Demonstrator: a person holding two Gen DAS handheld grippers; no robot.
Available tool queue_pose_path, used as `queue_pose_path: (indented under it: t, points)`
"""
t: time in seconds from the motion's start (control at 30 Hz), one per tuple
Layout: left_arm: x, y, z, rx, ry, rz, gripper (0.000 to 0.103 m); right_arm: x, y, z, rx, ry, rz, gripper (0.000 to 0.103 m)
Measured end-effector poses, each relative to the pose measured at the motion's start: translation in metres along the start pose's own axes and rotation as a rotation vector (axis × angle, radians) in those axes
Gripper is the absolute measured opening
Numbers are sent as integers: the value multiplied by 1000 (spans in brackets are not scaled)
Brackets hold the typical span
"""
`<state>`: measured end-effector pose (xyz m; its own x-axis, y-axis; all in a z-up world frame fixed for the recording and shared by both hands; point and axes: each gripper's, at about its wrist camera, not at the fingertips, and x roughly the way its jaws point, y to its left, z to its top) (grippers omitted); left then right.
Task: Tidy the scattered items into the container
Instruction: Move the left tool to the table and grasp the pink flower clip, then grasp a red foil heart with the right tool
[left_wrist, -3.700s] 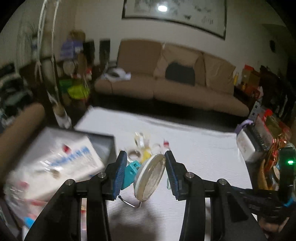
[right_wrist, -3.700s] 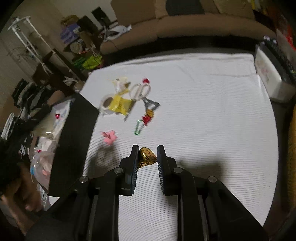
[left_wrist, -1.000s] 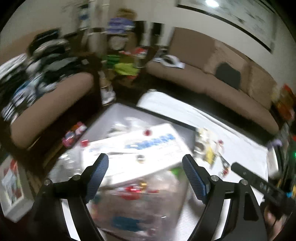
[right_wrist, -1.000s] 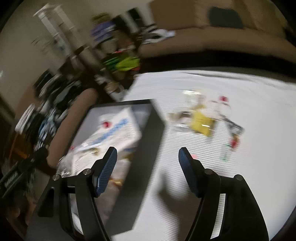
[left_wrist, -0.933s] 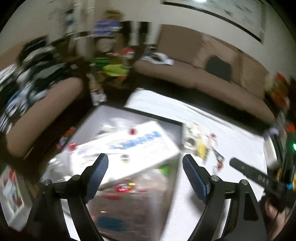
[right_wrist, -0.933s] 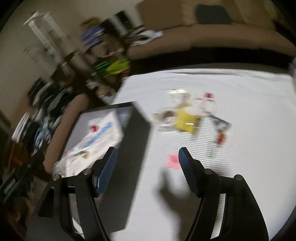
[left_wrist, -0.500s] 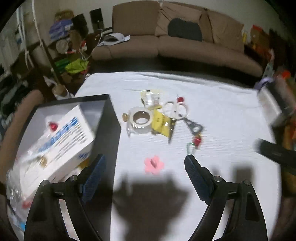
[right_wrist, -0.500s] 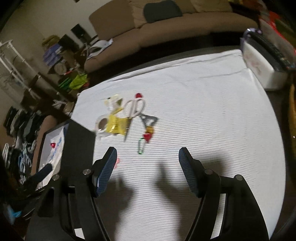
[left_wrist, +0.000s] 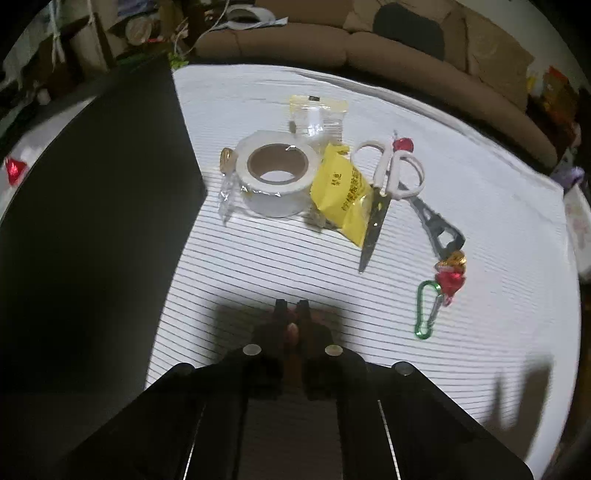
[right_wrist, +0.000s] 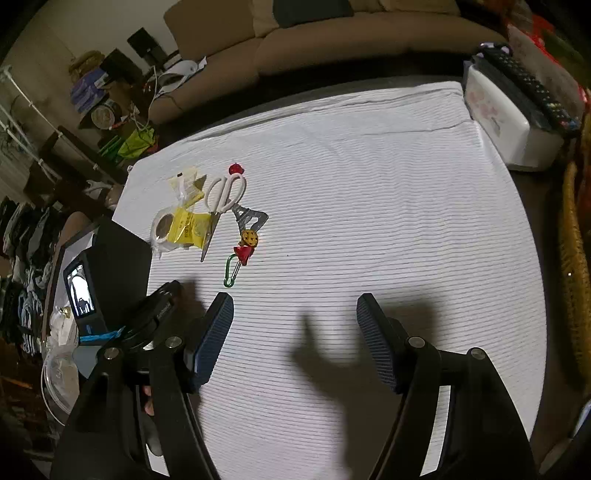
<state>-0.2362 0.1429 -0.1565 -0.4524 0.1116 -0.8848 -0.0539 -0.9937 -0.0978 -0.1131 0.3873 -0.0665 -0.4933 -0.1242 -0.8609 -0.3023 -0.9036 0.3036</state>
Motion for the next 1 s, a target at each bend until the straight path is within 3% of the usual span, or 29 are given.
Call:
queue_pose_path:
  t: [0.2, 0.43, 0.57, 0.63, 0.7, 0.77, 0.93, 0.97, 1.0]
  points:
    - [-54, 10, 10, -59, -46, -80, 4, 8, 0, 2, 16, 12, 32, 67]
    - [-174, 9, 10, -7, -268, -65, 4, 35, 2, -5, 110, 97, 48, 67]
    - [-214, 12, 6, 26, -347, -22, 4, 69, 8, -1, 190, 117, 104, 67]
    - [-223, 19, 6, 18, -355, -20, 4, 87, 16, 5, 199, 101, 105, 65]
    - [-226, 24, 7, 10, -361, -15, 4, 100, 27, 11, 183, 80, 96, 54]
    - [-222, 25, 12, 11, -356, 6, 4, 113, 39, 18, 145, 83, 84, 50]
    - [-215, 31, 20, -2, -338, -2, 4, 140, 58, 29, 70, 66, 24, 50]
    - [-213, 33, 21, -9, -334, -6, 4, 145, 60, 29, 63, 71, 31, 46]
    - [-212, 33, 21, -12, -330, -9, 4, 152, 62, 28, 48, 68, 35, 30]
